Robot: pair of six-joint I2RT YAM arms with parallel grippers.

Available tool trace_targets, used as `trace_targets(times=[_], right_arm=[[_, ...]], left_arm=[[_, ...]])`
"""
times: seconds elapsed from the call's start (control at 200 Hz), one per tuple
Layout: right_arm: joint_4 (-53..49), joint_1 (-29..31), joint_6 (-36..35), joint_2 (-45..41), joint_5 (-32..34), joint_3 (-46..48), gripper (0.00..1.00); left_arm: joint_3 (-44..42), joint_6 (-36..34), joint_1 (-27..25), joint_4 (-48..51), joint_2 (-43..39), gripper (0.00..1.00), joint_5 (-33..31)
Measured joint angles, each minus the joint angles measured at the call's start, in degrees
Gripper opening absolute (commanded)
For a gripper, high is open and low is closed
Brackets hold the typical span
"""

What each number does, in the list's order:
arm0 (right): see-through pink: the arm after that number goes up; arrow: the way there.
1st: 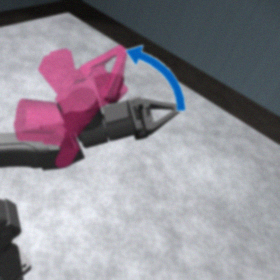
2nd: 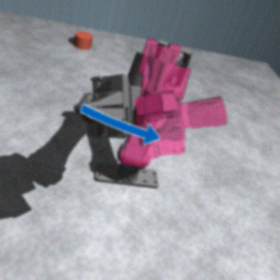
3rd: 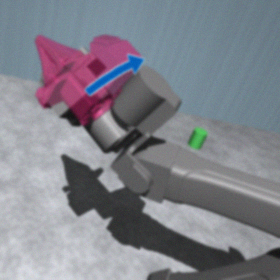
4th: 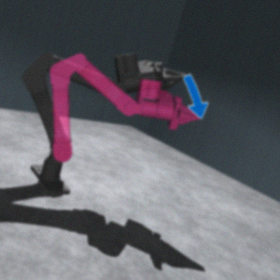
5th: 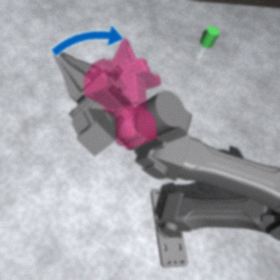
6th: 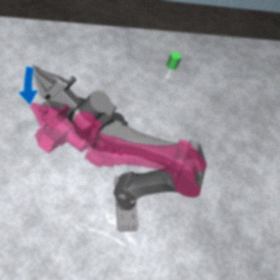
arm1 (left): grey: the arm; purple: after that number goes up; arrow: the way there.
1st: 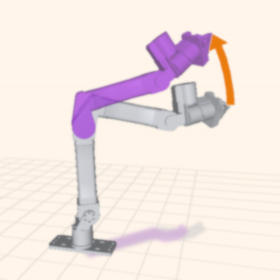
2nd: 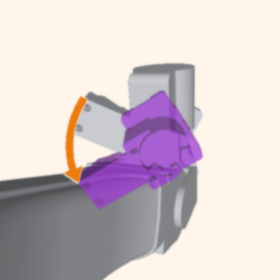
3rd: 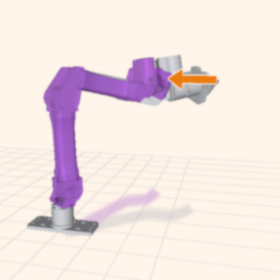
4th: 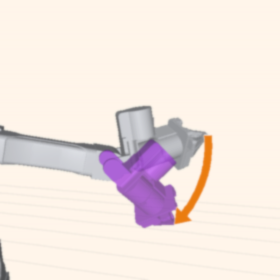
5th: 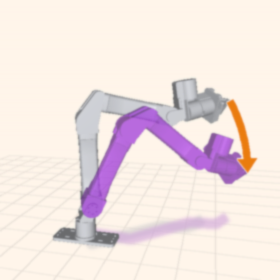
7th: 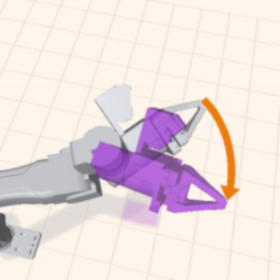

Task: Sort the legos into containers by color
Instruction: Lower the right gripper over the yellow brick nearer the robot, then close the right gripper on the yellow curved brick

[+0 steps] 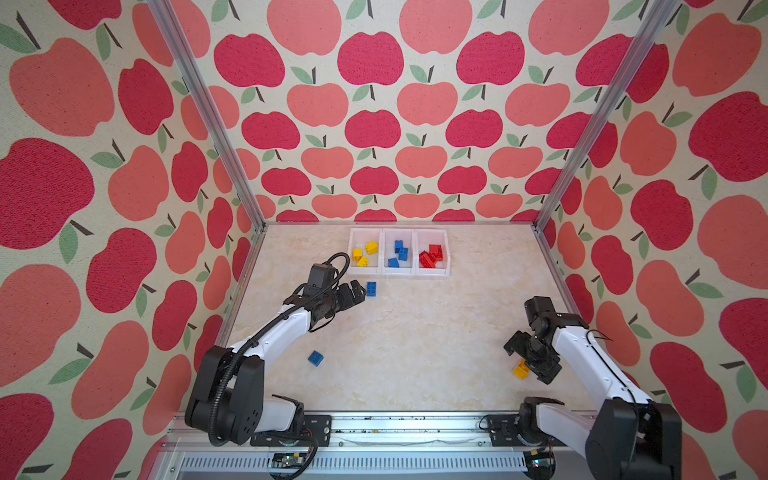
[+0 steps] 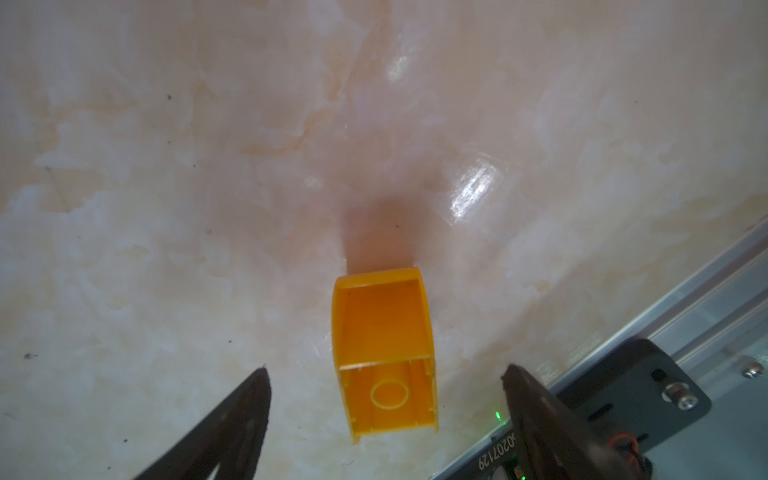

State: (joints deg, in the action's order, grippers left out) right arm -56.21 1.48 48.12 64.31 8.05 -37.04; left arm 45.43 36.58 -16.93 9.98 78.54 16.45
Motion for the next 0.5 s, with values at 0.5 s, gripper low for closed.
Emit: trace_targets(times=[0.5], right_arm=[[5.7, 0.0, 0.0, 1.8, 1.3, 4.7, 0.68]], left_arm=[[0.2, 0.0, 0.0, -0.2, 0.7, 0.99, 0.1]])
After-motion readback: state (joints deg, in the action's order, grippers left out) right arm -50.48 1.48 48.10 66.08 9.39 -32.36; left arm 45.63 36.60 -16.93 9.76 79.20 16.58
